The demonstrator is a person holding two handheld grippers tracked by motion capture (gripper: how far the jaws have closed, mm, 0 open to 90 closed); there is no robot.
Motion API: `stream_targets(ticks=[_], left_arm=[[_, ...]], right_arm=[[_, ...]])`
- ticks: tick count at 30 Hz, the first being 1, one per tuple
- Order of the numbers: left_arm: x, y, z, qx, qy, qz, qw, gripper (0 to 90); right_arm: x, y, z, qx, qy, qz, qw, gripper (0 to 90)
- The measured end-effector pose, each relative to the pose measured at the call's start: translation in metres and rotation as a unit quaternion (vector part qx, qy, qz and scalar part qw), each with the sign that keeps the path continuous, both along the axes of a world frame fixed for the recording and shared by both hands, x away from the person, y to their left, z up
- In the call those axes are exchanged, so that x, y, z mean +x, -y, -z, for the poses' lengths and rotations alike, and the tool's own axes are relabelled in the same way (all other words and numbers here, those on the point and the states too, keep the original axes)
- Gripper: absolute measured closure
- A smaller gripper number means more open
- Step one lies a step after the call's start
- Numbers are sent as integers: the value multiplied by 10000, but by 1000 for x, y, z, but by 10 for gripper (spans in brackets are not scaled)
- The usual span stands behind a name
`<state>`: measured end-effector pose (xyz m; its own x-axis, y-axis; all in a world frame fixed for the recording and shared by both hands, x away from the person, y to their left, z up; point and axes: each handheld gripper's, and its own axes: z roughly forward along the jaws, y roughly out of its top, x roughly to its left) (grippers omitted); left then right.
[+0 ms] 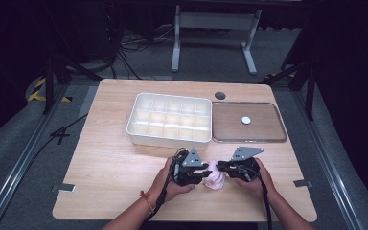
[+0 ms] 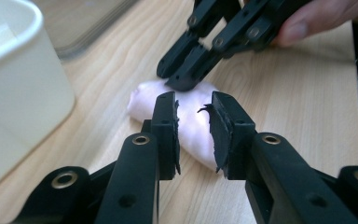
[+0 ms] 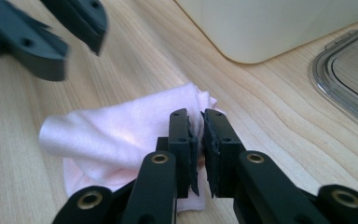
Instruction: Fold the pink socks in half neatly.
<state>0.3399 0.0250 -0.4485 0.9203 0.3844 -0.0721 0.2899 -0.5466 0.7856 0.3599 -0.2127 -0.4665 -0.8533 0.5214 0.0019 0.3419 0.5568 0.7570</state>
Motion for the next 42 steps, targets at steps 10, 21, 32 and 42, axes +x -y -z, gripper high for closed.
stream_targets(ticks=[10, 21, 32, 42], left_arm=[[-17, 21, 23, 344, 198, 567, 9976, 750], [-20, 22, 28, 378, 297, 525, 9975, 755], [-19, 25, 29, 317, 244, 504, 9979, 759], [-18, 25, 30, 198, 111, 458, 9987, 760]], right_arm=[[-2, 1, 1, -39, 58, -27, 10000, 843], [-5, -2, -2, -277, 209, -6, 9994, 848], [-5, 1, -9, -336, 299, 84, 9990, 860], [-14, 2, -22, -3, 435, 49, 9990, 885]])
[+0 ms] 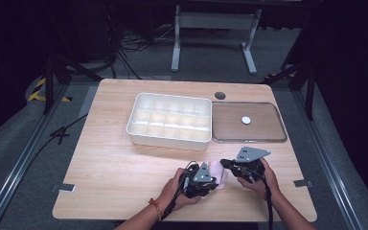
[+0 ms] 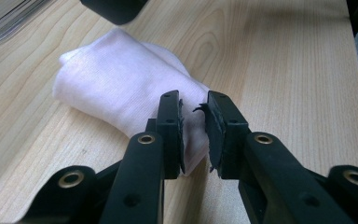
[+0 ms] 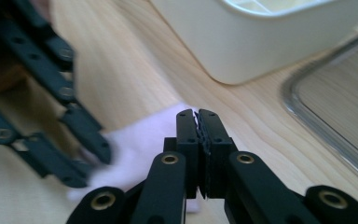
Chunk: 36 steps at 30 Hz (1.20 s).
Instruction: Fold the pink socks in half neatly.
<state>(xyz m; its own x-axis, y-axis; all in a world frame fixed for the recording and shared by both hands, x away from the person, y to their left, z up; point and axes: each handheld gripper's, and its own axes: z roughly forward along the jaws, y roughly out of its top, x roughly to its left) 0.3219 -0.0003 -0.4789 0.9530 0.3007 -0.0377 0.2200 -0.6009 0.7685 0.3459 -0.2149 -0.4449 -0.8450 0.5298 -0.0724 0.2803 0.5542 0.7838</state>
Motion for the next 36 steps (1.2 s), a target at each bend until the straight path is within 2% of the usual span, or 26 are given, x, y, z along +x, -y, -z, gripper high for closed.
stream_targets(ticks=[5, 9, 13, 16, 17, 25, 31, 36], left_arm=[[1, 0, 0, -31, -88, -11, 10000, 761], [0, 1, 0, 2, -61, 15, 10000, 761], [0, 1, 0, -27, -103, -7, 9999, 761], [0, 1, 0, -34, -113, -13, 9999, 761], [0, 1, 0, -33, -119, -17, 9999, 762], [0, 1, 0, -41, -114, -7, 9999, 762], [0, 1, 1, -58, -118, -11, 9999, 762], [0, 1, 0, -39, -101, -16, 9999, 761]], right_arm=[[-4, -11, 5, -114, -67, -242, 9996, 881], [-2, -12, 16, -375, -126, -180, 9991, 886], [4, -5, 17, -312, -186, 13, 9993, 887], [5, -3, 18, -256, -245, 3, 9994, 888], [5, -4, 18, -320, -210, 18, 9993, 888], [10, 0, 19, -338, -262, 150, 9990, 891], [14, 1, 26, -531, -242, 308, 9978, 895], [16, 9, 21, -330, -235, 418, 9983, 882]])
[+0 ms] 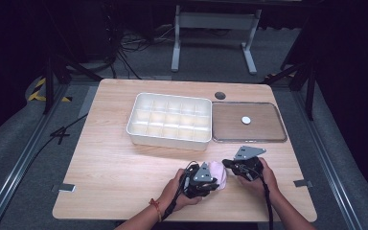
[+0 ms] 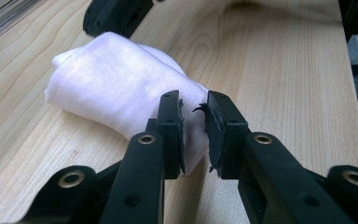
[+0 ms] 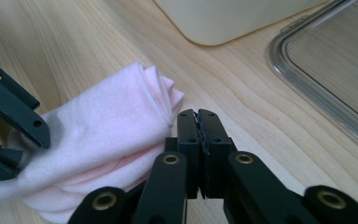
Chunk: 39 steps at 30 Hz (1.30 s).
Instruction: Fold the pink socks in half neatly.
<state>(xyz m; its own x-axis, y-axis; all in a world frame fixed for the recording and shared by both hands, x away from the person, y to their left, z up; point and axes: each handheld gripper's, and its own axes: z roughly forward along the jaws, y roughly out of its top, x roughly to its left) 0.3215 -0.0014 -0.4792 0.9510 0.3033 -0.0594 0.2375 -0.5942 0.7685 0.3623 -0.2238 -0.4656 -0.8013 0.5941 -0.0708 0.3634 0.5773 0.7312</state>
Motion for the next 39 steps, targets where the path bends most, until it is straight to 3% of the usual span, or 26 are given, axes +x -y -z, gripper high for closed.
stream_targets(ticks=[4, 7, 10, 22, 28, 32, 34, 39], left_arm=[[0, 0, -1, -17, 8, 10, 10000, 750], [0, 0, -1, -35, -18, 25, 10000, 731], [0, 0, -3, -48, -4, 34, 10000, 702], [-5, -11, -25, -132, 168, 1, 9998, 566], [-8, -30, -37, -43, 214, -82, 9997, 481], [-11, -54, -40, 178, 283, -212, 9992, 418], [-14, -70, -38, 405, 368, -345, 9979, 367], [-19, -112, -30, 696, 340, -841, 9934, 305]], right_arm=[[-3, 5, -8, 281, 22, 9, 9996, 796], [-6, 8, -17, 660, -38, -41, 9978, 691], [-8, 7, -21, 804, -79, -120, 9967, 626], [-13, -2, -27, 831, -22, -53, 9965, 479], [-13, -8, -28, 815, -52, -40, 9966, 446], [-12, -10, -26, 826, -126, -39, 9965, 435], [-11, -13, -22, 737, -225, -65, 9970, 426], [-6, -19, -8, 538, -468, -142, 9974, 414]])
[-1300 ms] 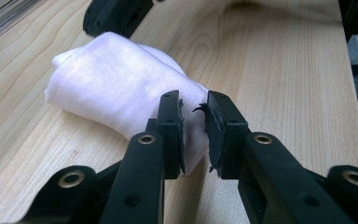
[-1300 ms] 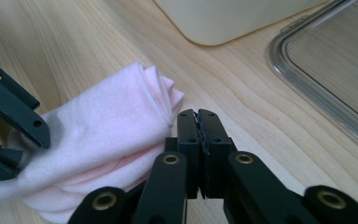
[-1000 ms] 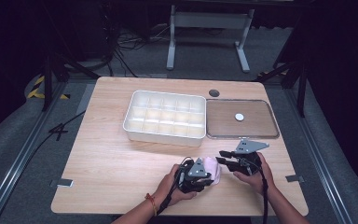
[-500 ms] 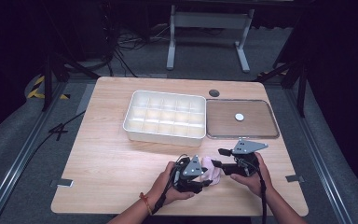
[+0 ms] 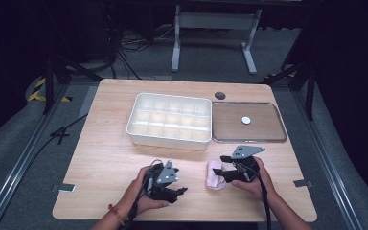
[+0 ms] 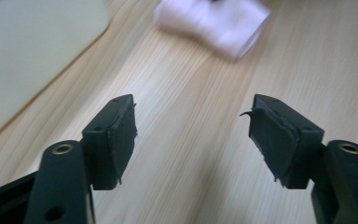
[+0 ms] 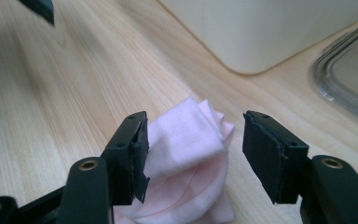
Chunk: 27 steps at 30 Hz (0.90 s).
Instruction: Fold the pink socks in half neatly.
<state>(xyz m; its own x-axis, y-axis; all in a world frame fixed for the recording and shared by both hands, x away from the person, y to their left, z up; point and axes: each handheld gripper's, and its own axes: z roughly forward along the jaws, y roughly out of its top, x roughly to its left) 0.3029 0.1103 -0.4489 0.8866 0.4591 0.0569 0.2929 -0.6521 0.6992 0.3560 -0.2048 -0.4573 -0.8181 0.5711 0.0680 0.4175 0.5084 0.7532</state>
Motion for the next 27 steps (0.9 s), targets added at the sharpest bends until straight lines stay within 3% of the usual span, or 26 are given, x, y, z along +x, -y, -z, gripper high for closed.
stream_targets(ticks=[2, 7, 8, 11, 18, 22, 27], left_arm=[[0, -16, 3, 136, 23, -213, 9997, 292], [1, -41, 7, 251, 77, -465, 9986, 288], [2, -53, 10, 389, 130, -556, 9976, 286], [4, -66, 14, 401, 94, -747, 9964, 285], [9, -80, 25, 265, -157, -884, 9956, 271], [12, -83, 29, 10, -347, -963, 9948, 243], [14, -84, 33, -104, -378, -1077, 9934, 182]], right_arm=[[1, -3, 7, -180, -80, -31, 9998, 410], [7, -1, 14, 7, -397, 29, 9992, 386], [9, 0, 16, 69, -518, 22, 9986, 390], [11, 2, 18, 176, -664, -9, 9976, 406], [15, 3, 18, 306, -971, -280, 9944, 572], [13, 2, 17, 293, -882, -385, 9949, 654], [10, 2, 16, 293, -673, -444, 9963, 700]])
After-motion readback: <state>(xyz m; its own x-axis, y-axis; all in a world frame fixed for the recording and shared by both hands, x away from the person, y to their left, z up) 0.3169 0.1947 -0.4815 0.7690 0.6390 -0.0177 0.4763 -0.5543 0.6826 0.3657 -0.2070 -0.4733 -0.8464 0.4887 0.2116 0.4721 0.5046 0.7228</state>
